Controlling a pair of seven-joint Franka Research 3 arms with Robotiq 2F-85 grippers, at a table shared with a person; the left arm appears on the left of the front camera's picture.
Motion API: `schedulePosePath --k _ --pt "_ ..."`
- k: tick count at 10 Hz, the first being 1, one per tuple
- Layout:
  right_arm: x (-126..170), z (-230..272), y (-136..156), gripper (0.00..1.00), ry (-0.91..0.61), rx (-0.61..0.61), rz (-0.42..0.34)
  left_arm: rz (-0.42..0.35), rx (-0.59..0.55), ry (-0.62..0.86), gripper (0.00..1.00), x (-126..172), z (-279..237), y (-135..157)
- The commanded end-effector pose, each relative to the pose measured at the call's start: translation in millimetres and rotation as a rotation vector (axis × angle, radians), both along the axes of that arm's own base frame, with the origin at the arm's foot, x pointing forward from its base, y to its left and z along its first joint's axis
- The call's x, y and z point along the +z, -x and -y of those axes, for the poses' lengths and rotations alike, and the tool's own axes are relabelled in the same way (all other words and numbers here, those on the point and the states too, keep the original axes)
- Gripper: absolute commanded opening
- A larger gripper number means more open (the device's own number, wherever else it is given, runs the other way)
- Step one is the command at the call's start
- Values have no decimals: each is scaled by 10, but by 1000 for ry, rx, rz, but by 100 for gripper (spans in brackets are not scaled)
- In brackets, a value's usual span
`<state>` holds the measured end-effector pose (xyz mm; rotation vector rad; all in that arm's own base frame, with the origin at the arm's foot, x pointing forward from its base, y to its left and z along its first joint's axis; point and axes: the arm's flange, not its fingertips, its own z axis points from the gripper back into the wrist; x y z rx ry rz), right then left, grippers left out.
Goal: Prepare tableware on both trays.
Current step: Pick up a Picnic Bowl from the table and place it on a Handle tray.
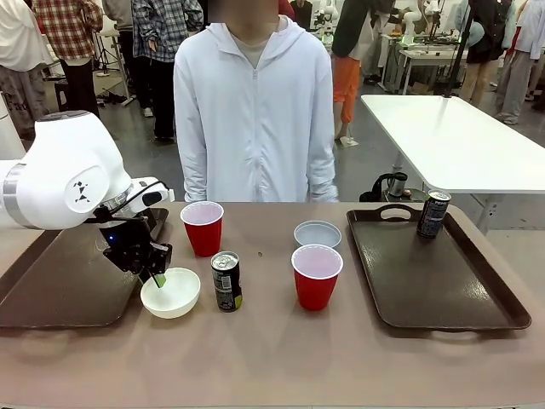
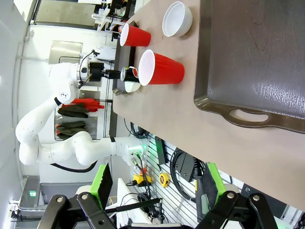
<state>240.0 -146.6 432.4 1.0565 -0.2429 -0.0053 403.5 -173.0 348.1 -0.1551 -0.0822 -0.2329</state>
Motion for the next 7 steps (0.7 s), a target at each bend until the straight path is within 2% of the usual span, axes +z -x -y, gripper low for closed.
schedulePosePath --k 1,2,7 --pt "8 6 -18 100 -21 2 22 13 12 -33 18 6 -9 -59" --pt "8 6 -18 100 -21 2 22 14 13 -37 0 14 -7 -52" --pt "8 6 -18 100 -21 2 22 12 24 -72 0 30 -43 -24"
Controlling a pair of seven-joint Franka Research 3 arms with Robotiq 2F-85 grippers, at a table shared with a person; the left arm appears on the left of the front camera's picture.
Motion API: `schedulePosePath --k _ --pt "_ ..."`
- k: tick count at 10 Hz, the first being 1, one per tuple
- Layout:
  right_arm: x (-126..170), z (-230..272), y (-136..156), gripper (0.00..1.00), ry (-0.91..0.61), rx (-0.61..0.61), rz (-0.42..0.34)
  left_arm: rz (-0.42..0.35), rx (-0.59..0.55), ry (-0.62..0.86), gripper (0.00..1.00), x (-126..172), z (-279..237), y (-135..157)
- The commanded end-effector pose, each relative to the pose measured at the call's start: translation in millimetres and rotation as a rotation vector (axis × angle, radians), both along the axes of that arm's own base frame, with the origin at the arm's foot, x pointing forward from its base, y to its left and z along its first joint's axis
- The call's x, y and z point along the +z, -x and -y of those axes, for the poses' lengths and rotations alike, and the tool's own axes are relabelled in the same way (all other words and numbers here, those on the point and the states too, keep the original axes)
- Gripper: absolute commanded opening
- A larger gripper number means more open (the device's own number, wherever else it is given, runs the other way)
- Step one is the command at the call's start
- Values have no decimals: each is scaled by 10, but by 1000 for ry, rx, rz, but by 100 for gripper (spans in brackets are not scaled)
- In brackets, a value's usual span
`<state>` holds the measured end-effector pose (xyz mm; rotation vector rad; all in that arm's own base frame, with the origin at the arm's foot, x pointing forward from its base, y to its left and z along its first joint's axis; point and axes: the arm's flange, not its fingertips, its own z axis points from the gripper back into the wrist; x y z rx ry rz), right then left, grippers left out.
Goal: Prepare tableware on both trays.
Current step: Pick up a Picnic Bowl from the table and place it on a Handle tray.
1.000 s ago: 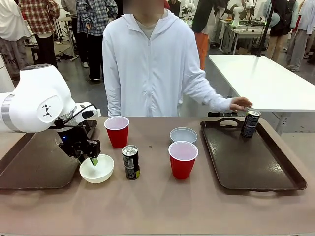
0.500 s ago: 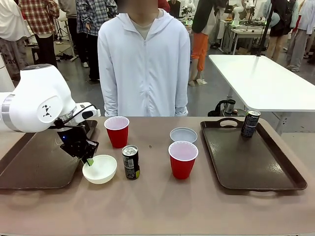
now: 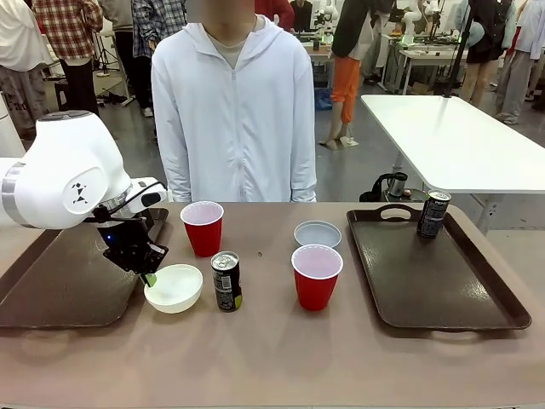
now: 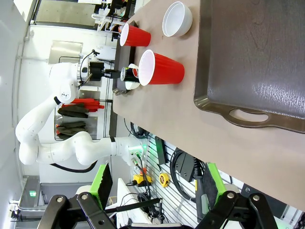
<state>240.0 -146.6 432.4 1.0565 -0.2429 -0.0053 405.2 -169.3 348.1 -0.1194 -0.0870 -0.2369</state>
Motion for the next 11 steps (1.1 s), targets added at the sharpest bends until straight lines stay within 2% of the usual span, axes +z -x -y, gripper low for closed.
schedulePosePath --k 1,2,5,7,8,9,11 --pt "8 6 -18 100 -21 2 22 -12 41 -34 0 87 -24 38" --pt "8 6 -18 100 -21 2 22 -38 24 5 0 253 -13 170" --pt "8 6 -18 100 -21 2 22 1 13 24 0 844 -119 512" --pt "8 6 -18 100 -21 2 22 15 35 19 0 996 -212 624" --pt "8 6 -18 100 -21 2 22 5 42 95 0 1062 -262 692" --pt "8 6 -18 100 -21 2 22 12 2 20 0 1020 -133 553" --pt "8 6 -18 100 -21 2 22 12 2 20 0 1020 -133 553"
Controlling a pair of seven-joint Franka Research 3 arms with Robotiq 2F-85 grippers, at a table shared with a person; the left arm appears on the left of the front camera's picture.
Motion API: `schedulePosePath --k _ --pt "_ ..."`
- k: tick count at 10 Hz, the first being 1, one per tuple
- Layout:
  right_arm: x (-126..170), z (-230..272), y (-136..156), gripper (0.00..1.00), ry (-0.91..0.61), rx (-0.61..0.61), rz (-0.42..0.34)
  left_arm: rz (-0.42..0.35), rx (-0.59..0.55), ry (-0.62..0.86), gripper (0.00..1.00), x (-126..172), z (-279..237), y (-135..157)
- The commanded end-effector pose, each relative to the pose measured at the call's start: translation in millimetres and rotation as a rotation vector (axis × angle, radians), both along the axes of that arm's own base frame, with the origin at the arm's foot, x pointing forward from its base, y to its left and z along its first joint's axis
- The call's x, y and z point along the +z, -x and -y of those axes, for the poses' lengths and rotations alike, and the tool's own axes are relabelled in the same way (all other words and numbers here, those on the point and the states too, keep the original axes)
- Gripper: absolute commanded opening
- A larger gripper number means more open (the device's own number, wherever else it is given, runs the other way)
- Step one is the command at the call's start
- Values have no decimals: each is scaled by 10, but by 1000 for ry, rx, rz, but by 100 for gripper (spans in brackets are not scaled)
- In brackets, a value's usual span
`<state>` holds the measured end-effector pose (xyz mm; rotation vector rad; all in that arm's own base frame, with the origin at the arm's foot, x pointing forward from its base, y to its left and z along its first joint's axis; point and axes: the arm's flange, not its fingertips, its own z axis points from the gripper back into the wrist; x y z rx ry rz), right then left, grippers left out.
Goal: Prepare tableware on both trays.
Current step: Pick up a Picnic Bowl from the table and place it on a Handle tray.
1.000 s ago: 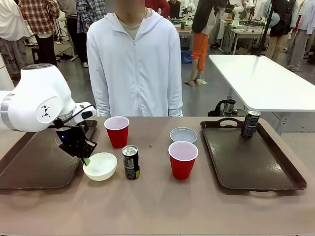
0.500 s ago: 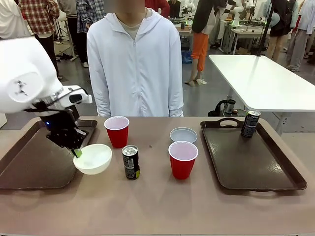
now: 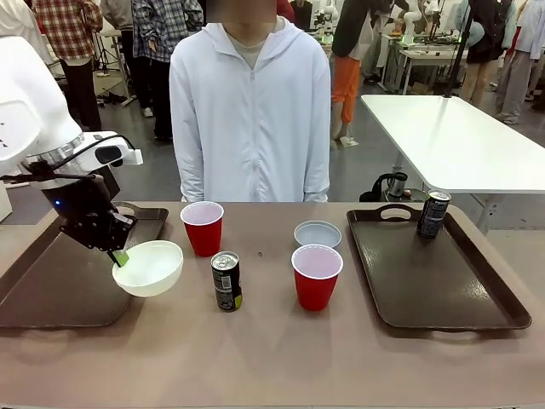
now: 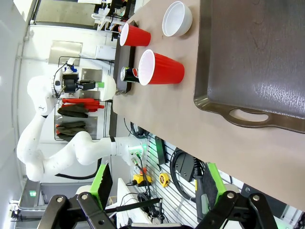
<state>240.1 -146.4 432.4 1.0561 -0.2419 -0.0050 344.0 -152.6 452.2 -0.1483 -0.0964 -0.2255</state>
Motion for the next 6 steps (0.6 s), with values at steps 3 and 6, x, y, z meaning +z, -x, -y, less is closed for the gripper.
schedulePosePath --k 3,6 --pt "8 7 -17 100 -21 1 23 117 26 9 3 192 -353 -349" --pt "8 7 -17 100 -21 1 23 147 134 -87 3 198 -803 -796"
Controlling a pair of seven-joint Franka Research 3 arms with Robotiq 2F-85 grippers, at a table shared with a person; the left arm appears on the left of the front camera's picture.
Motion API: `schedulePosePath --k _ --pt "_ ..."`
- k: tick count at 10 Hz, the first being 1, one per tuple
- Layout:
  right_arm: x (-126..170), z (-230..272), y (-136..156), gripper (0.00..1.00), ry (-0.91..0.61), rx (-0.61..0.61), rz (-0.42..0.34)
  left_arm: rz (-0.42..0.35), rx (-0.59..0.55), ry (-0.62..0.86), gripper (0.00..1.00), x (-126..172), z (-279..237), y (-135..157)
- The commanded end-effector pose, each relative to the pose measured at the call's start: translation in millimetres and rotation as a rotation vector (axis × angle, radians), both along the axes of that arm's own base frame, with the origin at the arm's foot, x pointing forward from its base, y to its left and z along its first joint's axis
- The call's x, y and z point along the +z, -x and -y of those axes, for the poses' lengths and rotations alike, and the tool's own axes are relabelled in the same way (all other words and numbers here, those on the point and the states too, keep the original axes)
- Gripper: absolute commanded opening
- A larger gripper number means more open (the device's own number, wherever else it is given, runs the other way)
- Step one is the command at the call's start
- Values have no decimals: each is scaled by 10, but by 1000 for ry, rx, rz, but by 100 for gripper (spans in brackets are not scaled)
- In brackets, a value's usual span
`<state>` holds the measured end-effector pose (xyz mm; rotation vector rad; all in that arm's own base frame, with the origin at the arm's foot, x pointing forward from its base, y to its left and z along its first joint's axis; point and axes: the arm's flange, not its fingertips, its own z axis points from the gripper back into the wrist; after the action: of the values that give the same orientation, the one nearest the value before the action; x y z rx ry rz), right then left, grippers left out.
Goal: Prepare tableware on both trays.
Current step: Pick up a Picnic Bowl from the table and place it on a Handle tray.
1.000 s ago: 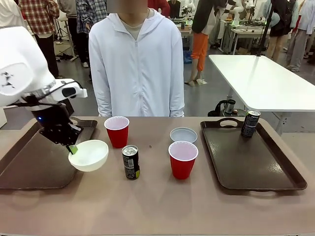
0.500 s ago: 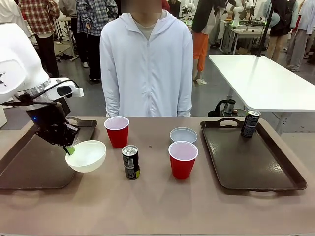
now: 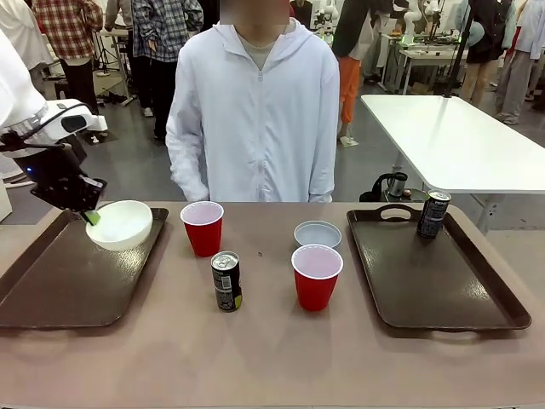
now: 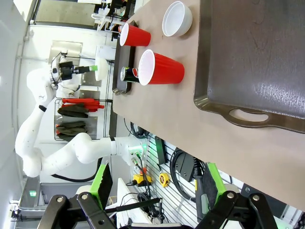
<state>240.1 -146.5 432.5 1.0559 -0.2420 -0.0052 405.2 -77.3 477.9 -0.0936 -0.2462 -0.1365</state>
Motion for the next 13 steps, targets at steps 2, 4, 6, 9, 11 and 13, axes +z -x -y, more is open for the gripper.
schedulePosePath --k 2,4,6,9,11,13 --pt "7 7 -17 100 -22 1 23 -32 133 -114 3 -134 -371 -356" --pt "7 7 -17 100 -22 1 23 -43 206 -125 3 -224 -678 -467" --pt "7 7 -17 100 -22 1 23 -22 260 -123 3 -378 -922 -596" --pt "7 7 -17 100 -22 1 23 -55 278 -109 3 -780 -1103 -624" --pt "7 7 -17 100 -22 1 23 -65 279 -119 3 -742 -1101 -472" --pt "7 7 -17 100 -22 1 23 -129 277 -164 3 -604 -1089 -213"
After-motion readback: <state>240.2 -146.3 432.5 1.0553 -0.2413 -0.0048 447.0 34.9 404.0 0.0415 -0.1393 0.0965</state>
